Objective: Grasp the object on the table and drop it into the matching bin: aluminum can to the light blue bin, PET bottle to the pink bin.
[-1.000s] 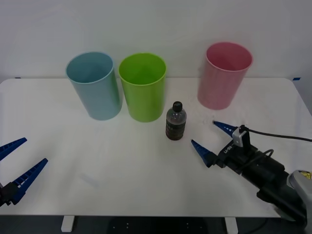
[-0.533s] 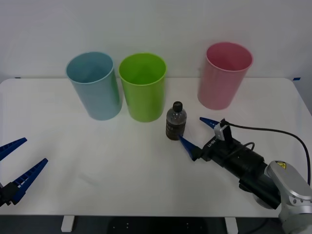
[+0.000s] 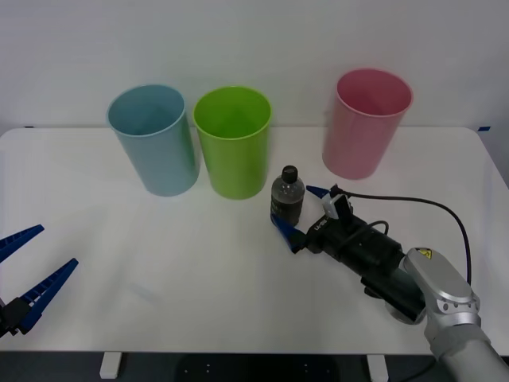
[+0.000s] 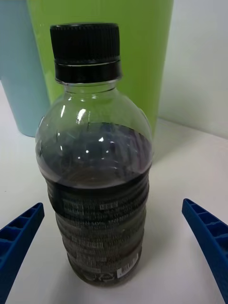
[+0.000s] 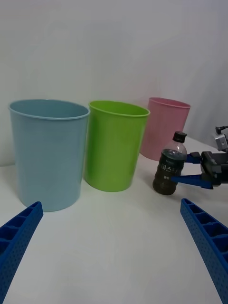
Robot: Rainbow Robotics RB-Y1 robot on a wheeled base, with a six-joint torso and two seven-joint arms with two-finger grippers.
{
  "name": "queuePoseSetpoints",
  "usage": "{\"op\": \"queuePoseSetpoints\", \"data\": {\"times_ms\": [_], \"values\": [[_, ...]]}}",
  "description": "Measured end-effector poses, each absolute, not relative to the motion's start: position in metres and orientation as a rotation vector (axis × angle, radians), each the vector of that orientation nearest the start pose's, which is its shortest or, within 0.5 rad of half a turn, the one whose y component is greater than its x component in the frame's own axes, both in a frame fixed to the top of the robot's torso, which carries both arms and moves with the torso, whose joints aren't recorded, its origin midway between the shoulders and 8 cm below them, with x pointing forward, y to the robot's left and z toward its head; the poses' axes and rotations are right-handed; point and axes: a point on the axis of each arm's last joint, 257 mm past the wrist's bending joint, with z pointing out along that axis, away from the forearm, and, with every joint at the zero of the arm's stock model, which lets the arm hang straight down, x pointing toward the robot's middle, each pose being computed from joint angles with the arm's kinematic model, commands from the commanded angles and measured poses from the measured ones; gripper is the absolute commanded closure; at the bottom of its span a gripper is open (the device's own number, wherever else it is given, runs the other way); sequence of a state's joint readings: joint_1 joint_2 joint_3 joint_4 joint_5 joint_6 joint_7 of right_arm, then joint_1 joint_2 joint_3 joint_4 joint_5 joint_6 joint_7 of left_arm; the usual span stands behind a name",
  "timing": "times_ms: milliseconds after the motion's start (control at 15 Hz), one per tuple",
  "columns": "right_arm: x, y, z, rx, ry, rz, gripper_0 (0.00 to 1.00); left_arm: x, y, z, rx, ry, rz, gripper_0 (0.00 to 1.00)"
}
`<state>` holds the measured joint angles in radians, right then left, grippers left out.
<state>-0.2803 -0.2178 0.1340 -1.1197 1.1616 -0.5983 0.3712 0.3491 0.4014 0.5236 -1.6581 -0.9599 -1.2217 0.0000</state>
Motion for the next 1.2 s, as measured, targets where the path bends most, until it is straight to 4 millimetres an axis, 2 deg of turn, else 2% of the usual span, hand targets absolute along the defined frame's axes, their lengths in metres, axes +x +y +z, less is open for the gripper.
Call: {"op": "queuePoseSetpoints", "data": {"times_ms": [467, 733, 800, 867, 933, 1200], "values": [[0.554, -0.054, -0.275, -0.693, 1.543, 0.396, 0.00, 0.342, 0.330, -0.169, 0.465, 1.441, -0.567, 0.00], [0.556, -0.052, -0.275, -0.694, 1.547, 0.388, 0.00, 0.342, 0.330, -0.169, 0.465, 1.441, -0.567, 0.00], [0.556, -0.052, -0.276, -0.694, 1.548, 0.383, 0.72, 0.342, 0.330, -0.169, 0.465, 1.441, -0.567, 0.00], [0.556, -0.051, -0.276, -0.695, 1.549, 0.382, 0.94, 0.342, 0.330, -0.169, 0.465, 1.441, -0.567, 0.00], [0.556, -0.050, -0.276, -0.695, 1.551, 0.383, 1.00, 0.342, 0.330, -0.169, 0.465, 1.441, -0.567, 0.00], [0.557, -0.046, -0.276, -0.700, 1.553, 0.375, 1.00, 0.342, 0.330, -0.169, 0.465, 1.441, -0.567, 0.00]]}}
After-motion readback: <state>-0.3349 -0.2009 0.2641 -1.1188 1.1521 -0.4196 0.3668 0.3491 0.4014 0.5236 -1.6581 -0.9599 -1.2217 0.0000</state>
